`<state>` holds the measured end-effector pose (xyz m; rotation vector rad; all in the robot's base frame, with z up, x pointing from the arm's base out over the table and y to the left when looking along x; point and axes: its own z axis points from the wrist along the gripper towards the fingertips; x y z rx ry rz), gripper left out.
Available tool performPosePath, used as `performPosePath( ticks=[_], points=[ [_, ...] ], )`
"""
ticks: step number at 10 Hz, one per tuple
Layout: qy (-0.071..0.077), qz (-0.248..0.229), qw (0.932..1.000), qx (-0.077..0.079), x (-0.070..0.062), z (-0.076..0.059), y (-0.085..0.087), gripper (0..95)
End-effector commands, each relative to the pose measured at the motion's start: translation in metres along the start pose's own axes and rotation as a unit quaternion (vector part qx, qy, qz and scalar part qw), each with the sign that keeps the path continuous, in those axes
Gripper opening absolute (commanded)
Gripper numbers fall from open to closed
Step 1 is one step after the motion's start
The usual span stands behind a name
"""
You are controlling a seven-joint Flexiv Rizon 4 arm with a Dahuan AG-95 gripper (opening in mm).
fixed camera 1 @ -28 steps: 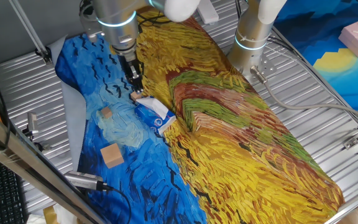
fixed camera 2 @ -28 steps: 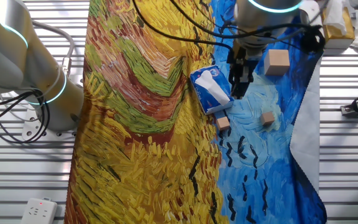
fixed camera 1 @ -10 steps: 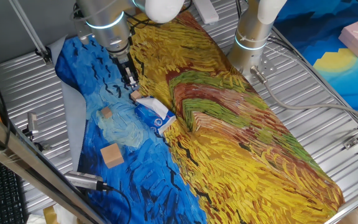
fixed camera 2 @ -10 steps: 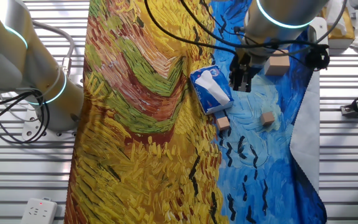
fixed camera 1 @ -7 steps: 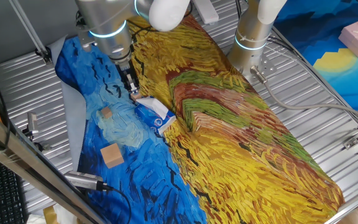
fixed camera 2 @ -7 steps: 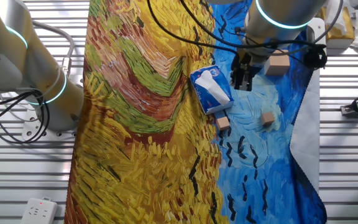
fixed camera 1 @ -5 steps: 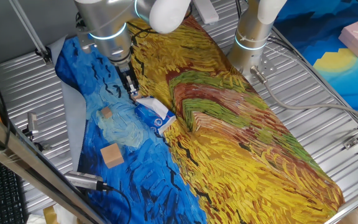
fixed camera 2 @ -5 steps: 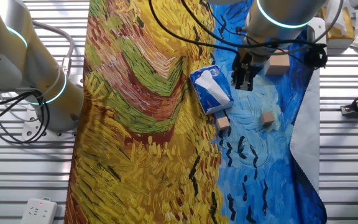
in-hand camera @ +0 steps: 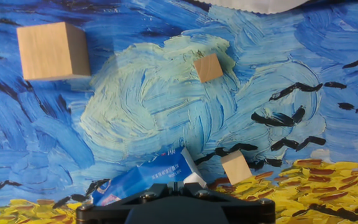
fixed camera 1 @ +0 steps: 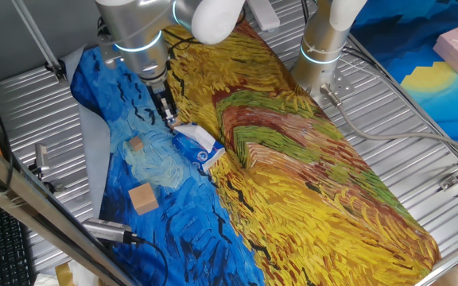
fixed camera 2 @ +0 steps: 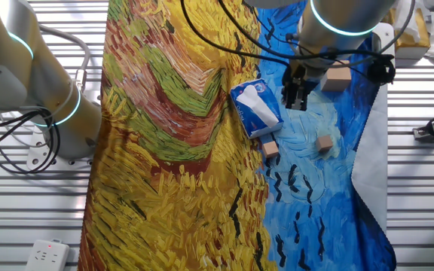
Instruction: Pull out a napkin
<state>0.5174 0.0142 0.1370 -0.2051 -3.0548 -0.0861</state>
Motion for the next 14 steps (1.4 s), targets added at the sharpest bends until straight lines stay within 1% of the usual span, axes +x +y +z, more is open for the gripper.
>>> performPosePath(
  ticks=[1,3,7,8,9,10,13,14],
  points=[
    [0.0,0.0,1.0,0.0,-0.004,0.001,0.001,0.0],
    [-0.001,0.002,1.0,0.001,-0.013,0.007,0.004,0.0],
    [-0.009,0.007,0.9999,-0.002,-0.015,0.018,0.005,0.0],
    [-0.007,0.021,0.9997,-0.003,-0.013,0.018,0.013,0.0],
    [-0.007,0.027,0.9996,0.003,-0.007,0.019,0.021,0.0],
    [-0.005,0.019,0.9998,0.004,-0.006,0.021,0.018,0.0],
    [-0.006,0.004,1.0,0.004,0.014,0.024,0.002,0.0],
    [-0.005,0.004,1.0,0.003,0.017,0.024,-0.002,0.0]
  ],
)
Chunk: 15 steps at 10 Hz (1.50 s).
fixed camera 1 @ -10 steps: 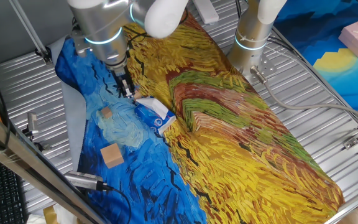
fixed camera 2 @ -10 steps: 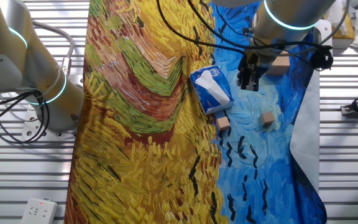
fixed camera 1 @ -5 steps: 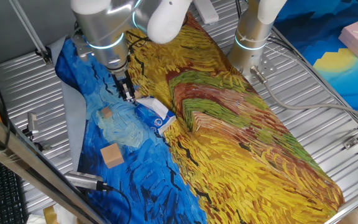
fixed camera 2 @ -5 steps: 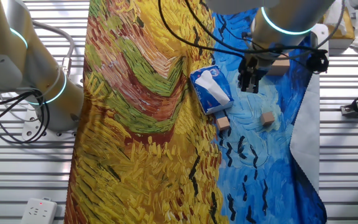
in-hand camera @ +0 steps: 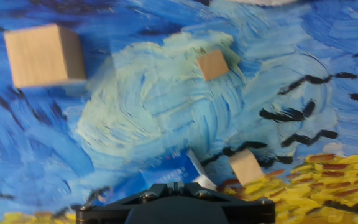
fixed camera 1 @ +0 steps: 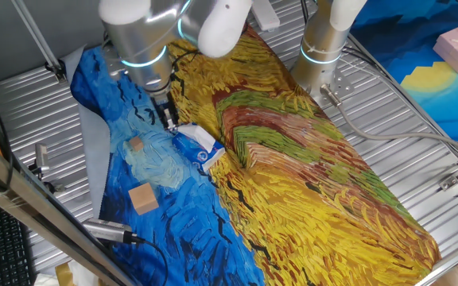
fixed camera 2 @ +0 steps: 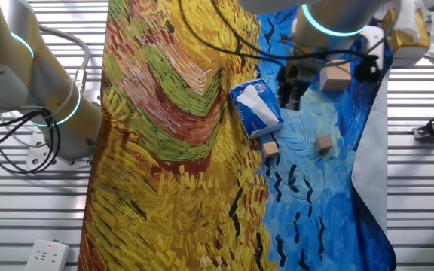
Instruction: Pull out a napkin
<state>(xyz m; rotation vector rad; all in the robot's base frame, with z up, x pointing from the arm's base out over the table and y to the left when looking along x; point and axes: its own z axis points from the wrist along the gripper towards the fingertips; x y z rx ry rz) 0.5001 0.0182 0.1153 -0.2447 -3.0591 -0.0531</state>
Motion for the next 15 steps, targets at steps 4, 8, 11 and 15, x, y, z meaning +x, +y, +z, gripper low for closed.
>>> performPosePath(
  ticks=[4,8,11,15],
  points=[
    [-0.003,-0.01,0.9999,-0.007,0.0011,0.0038,-0.0023,0.0],
    [-0.005,-0.015,0.9999,-0.007,0.0011,0.0039,-0.0021,0.0],
    [-0.025,-0.015,0.9995,-0.012,0.0011,0.0039,-0.0021,0.0],
    [-0.015,-0.001,0.9997,-0.018,0.0011,0.0039,-0.0021,0.0]
  ],
)
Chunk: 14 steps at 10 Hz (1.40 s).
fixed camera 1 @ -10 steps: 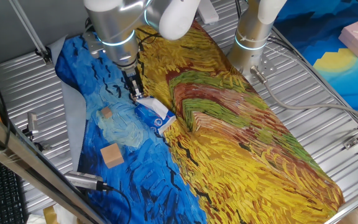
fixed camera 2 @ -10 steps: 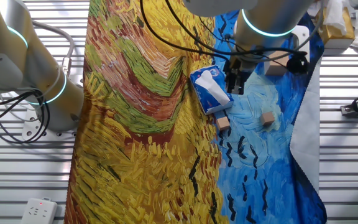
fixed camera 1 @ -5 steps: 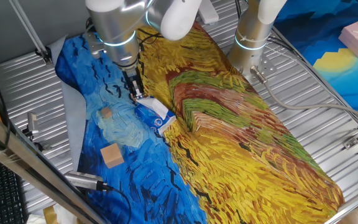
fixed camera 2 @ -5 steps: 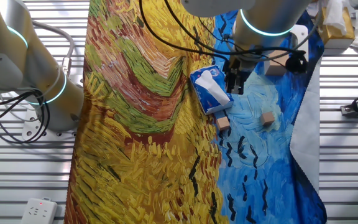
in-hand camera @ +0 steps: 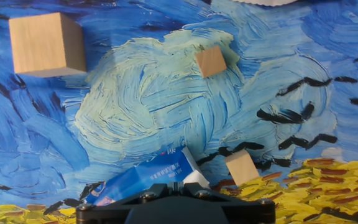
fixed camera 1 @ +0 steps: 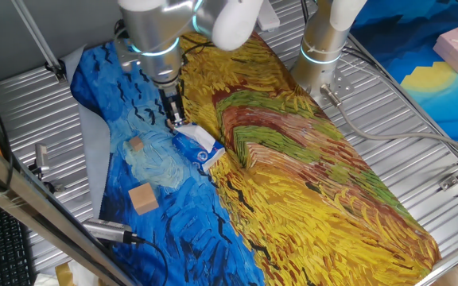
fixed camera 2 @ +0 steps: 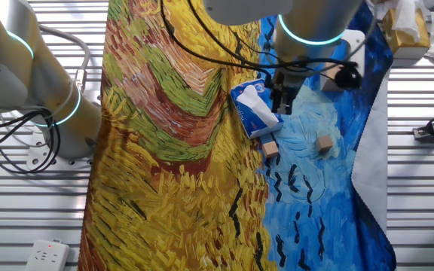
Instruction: Pull out a napkin
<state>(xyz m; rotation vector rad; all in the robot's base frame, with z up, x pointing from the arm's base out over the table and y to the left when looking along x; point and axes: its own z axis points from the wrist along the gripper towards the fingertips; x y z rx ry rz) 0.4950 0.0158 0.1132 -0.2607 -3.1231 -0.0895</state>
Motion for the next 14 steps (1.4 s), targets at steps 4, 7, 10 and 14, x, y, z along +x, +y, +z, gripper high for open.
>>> performPosePath(
  ticks=[4,7,10,14],
  points=[
    [0.023,-0.005,0.9997,-0.009,-0.0033,0.0018,0.0011,0.0],
    [0.034,-0.005,0.9993,-0.011,-0.0033,0.0018,0.0011,0.0],
    [0.039,-0.006,0.9992,-0.011,-0.0033,0.0018,0.0011,0.0],
    [0.059,0.012,0.9977,-0.031,-0.0033,0.0018,0.0011,0.0]
  ],
)
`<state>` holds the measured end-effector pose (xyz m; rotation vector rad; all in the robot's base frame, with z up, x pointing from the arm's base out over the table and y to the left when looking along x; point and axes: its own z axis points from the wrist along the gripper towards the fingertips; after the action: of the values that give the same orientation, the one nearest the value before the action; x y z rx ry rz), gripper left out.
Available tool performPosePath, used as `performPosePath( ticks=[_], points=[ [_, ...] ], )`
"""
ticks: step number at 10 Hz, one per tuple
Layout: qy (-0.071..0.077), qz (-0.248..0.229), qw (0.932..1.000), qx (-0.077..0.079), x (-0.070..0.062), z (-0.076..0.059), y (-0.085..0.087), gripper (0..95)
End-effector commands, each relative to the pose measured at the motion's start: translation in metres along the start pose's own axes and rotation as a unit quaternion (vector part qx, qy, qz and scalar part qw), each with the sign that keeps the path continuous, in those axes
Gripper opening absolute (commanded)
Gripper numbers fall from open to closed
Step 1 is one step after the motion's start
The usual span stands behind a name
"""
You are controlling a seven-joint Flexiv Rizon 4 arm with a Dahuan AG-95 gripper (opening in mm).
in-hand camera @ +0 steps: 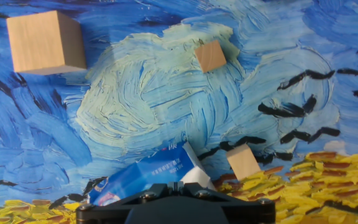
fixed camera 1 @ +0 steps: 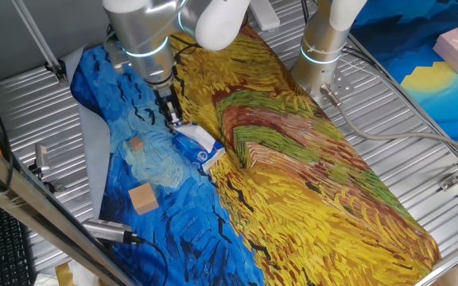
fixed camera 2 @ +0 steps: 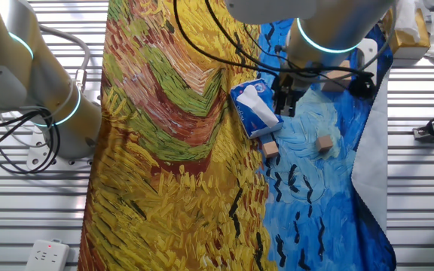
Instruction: Pull out a napkin
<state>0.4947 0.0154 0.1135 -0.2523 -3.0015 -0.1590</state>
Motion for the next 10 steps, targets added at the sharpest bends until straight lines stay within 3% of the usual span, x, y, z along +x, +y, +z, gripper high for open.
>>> performPosePath(
  ticks=[1,2,3,4,5,6,7,8,9,10],
  points=[
    [-0.026,0.004,0.9996,-0.014,-0.0038,0.0017,0.0015,0.0],
    [-0.095,-0.006,0.9953,-0.016,-0.0038,0.0017,0.0015,0.0],
    [-0.115,-0.008,0.9931,-0.018,-0.0038,0.0017,0.0015,0.0],
    [-0.093,-0.011,0.9955,-0.014,-0.0038,0.0017,0.0015,0.0],
    [-0.055,-0.018,0.9983,-0.002,-0.0038,0.0017,0.0015,0.0],
    [-0.004,-0.033,0.9991,0.026,-0.0038,0.0017,0.0015,0.0],
    [0.032,-0.066,0.995,0.068,-0.0038,0.0017,0.0015,0.0],
    [0.043,-0.081,0.9922,0.084,-0.0038,0.0017,0.0015,0.0],
    [0.045,-0.095,0.9893,0.101,-0.0038,0.0017,0.0015,0.0],
    [0.046,-0.097,0.9886,0.105,-0.0038,0.0017,0.0015,0.0]
  ],
)
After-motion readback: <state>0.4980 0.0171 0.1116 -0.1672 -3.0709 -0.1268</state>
